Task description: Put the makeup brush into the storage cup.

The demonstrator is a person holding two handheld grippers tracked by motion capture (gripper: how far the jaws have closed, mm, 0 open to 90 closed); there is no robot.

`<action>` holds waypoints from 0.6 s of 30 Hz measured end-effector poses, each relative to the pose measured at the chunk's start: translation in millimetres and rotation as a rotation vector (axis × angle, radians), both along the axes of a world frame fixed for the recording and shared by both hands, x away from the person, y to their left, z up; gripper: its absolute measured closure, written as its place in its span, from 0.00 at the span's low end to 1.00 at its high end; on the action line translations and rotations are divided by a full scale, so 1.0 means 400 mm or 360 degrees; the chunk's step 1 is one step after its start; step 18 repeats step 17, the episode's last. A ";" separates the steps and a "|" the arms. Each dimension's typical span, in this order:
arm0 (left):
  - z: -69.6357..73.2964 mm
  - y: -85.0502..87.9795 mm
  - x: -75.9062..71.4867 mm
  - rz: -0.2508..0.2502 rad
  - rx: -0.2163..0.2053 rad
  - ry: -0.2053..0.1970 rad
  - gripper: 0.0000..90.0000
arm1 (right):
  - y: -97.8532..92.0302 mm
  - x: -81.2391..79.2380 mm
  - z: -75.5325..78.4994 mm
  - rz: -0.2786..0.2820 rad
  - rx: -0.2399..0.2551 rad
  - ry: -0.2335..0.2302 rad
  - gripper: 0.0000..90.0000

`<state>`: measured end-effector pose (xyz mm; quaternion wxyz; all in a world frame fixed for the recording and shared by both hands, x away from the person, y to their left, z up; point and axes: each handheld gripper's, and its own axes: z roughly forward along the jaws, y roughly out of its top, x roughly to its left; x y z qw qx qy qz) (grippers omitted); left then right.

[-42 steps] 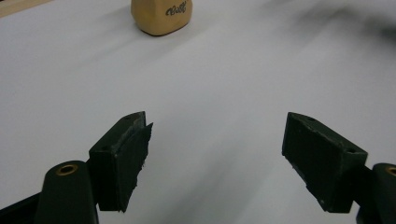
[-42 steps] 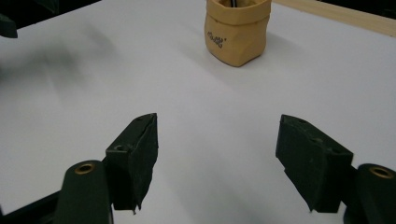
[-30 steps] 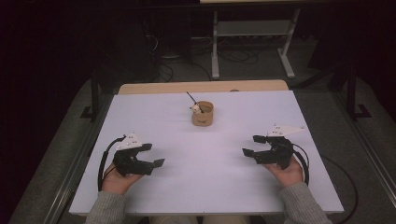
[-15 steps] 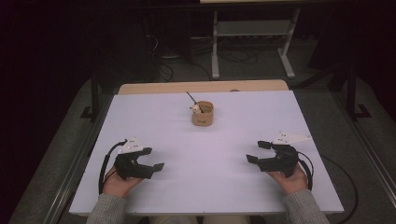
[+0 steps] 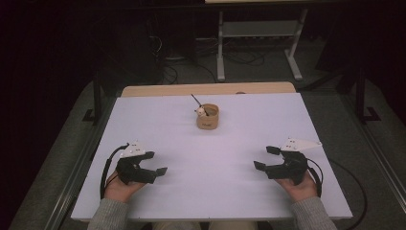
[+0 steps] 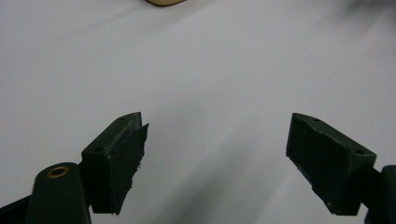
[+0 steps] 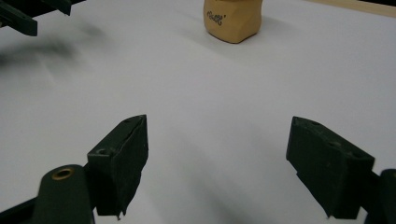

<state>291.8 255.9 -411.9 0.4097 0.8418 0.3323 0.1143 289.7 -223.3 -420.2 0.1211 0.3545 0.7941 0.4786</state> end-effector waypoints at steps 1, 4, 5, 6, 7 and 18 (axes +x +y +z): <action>0.001 0.000 0.000 -0.0005 0.0001 -0.0004 0.21 | 0.001 0.000 -0.001 0.0001 -0.0004 0.0004 0.22; 0.001 0.003 0.000 0.0003 -0.0004 -0.0003 0.21 | 0.005 -0.002 -0.002 0.0002 -0.0028 0.0001 0.22; 0.002 0.004 0.000 0.0004 -0.0003 -0.0004 0.21 | 0.006 -0.001 -0.003 0.0006 -0.0029 0.0002 0.22; 0.002 0.004 0.000 0.0002 0.0000 -0.0006 0.21 | 0.007 -0.002 -0.004 0.0007 -0.0031 0.0008 0.22; 0.002 0.004 0.000 0.0003 0.0009 -0.0008 0.21 | 0.008 -0.001 -0.006 0.0009 -0.0037 0.0008 0.22; 0.005 0.005 -0.002 0.0007 0.0029 -0.0013 0.21 | -0.001 -0.006 -0.013 -0.0008 -0.0026 0.0019 0.23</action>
